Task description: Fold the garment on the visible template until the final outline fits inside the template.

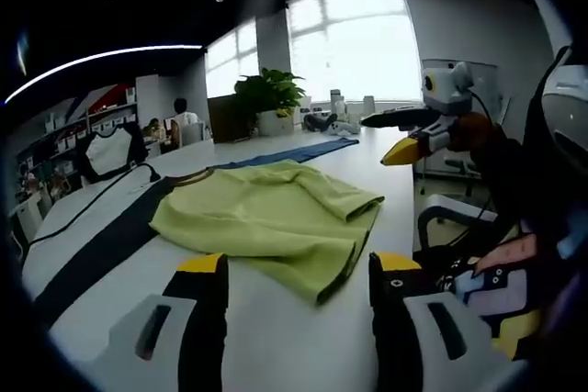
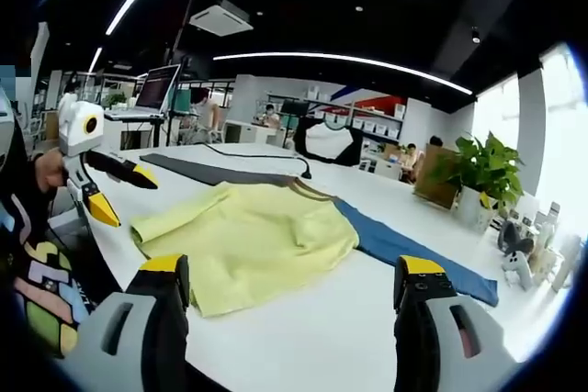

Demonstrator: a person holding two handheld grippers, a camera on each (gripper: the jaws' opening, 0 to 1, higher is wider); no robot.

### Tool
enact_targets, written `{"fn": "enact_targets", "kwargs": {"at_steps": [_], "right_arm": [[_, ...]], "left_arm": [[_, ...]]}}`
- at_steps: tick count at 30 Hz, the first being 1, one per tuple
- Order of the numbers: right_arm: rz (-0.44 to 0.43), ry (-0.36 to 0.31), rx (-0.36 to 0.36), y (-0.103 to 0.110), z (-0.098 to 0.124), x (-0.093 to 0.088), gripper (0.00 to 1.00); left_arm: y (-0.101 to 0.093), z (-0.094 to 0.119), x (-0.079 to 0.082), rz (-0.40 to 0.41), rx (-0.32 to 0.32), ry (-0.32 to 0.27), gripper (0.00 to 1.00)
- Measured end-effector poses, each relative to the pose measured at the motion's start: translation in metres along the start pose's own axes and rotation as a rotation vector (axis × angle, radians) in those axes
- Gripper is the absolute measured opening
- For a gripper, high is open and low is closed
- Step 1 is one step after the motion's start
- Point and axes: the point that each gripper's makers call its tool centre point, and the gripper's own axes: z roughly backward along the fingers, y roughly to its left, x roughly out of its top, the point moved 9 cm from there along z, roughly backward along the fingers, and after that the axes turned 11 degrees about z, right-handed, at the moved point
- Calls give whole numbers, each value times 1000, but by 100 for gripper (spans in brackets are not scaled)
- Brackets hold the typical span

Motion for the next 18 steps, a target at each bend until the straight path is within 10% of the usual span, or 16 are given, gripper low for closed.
{"fn": "enact_targets", "kwargs": {"at_steps": [18], "right_arm": [[0, 11, 154, 36, -22, -1, 72]], "left_arm": [[-6, 1, -8, -21, -38, 43, 25]]}}
